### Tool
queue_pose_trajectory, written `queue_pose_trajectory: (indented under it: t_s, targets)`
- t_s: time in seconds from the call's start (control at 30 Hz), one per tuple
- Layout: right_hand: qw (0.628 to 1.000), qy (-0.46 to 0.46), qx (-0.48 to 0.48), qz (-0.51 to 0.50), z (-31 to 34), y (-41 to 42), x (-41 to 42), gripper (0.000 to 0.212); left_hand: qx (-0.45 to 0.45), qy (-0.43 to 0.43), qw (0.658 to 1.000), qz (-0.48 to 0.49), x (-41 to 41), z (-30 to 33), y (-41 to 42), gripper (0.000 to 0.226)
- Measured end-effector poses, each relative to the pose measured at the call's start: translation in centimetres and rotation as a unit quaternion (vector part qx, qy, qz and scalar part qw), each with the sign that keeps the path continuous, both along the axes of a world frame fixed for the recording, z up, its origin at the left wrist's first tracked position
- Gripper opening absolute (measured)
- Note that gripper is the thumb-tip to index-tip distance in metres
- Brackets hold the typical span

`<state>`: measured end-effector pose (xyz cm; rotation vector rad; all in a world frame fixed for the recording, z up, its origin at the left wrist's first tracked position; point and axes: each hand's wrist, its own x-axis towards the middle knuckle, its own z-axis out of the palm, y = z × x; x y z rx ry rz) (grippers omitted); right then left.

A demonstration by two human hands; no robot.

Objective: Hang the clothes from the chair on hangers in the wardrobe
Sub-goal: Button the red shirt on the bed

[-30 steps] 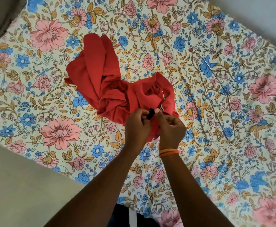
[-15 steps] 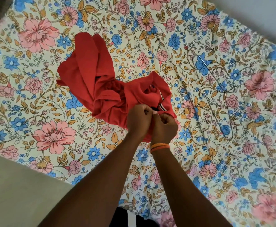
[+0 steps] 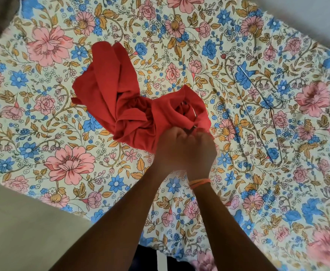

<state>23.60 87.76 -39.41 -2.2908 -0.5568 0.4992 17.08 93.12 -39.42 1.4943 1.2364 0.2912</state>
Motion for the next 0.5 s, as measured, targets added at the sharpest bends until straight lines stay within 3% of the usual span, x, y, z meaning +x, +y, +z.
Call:
queue_pose_trajectory:
  t_s: [0.13, 0.37, 0.5]
  targets:
    - [0.999, -0.026, 0.009, 0.016, -0.2, -0.5, 0.0, 0.029, 0.009, -0.002, 1.0, -0.007, -0.1, 0.4, 0.2, 0.015]
    - [0.999, -0.018, 0.016, 0.026, 0.4, -0.8, 0.4, 0.009, 0.006, -0.015, 1.0, -0.016, -0.5, 0.5, 0.5, 0.017]
    - [0.997, -0.001, 0.063, 0.048, 1.0, -1.1, 0.6, 0.011, 0.004, -0.018, 1.0, -0.023, -0.8, 0.5, 0.9, 0.018]
